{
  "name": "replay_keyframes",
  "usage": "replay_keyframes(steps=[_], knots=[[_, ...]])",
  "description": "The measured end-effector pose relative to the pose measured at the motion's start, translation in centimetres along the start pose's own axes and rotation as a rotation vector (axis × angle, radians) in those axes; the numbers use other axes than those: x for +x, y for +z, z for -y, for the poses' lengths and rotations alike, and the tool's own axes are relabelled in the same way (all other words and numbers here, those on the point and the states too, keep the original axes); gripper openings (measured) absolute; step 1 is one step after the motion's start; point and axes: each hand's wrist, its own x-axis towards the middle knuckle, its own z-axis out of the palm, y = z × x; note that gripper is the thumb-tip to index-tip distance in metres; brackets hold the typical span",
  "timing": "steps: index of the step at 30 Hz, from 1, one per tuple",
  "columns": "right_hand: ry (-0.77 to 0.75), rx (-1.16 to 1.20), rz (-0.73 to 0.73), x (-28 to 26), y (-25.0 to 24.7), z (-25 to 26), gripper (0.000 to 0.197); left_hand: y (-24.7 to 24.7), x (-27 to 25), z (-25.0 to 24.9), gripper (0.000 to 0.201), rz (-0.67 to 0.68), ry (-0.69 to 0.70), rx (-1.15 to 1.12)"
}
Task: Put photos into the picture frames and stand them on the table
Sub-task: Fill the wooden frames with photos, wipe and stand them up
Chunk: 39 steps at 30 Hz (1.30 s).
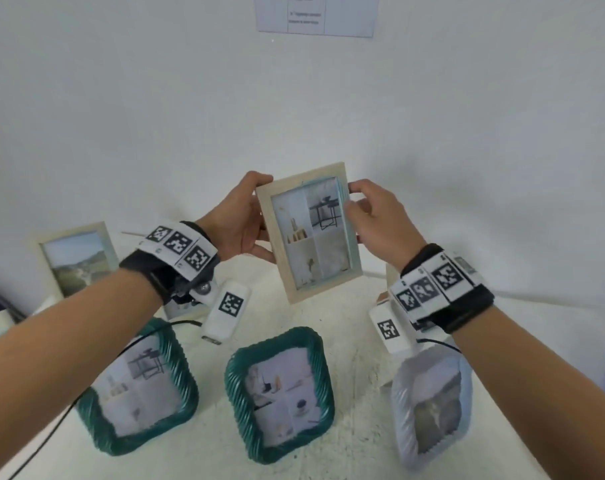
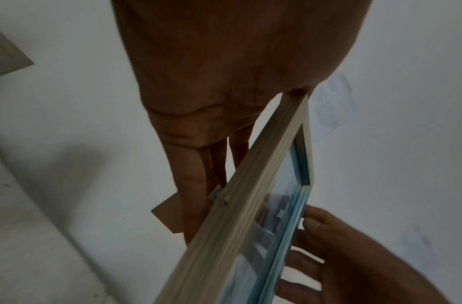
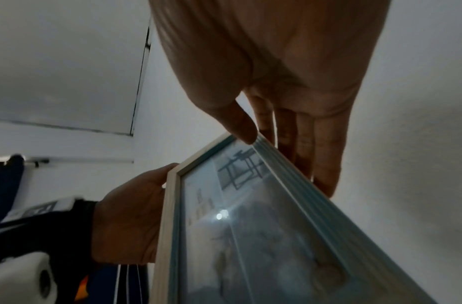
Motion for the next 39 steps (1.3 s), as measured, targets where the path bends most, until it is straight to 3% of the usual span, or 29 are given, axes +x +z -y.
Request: replay_keyframes(steps=[5,12,18,21,24,39], knots=[[0.108,-0.276,0.188,2.0,2.6,-2.4,0.031,-1.1,3.8,3.1,0.055,-0.016,-0.126,0.017],[0.249,-0.355,0.390,3.1,4.9,-5.5,0.033,-1.0,6.9,6.7,0.057,-0.026,-0.269,0.079],[0.370,-0.281,0.508,3.5,5.8,-6.6,0.041,-1.5,7.9,9.1,0.049,-0.025,-0.332,0.044],[0.411,-0.285,0.551,3.4,6.3,-7.0,0.031,-1.6,8.2,10.2,0.048,-0.032,-0.354,0.046],[0.443,-0.289,0.577,3.4,6.8,-7.3,0.040,-1.7,8.2,11.3,0.048,-0.029,-0.364,0.030],[0.458,-0.289,0.541,2.9,6.8,-7.8,0.047,-1.7,8.4,11.3,0.055,-0.064,-0.362,0.120]])
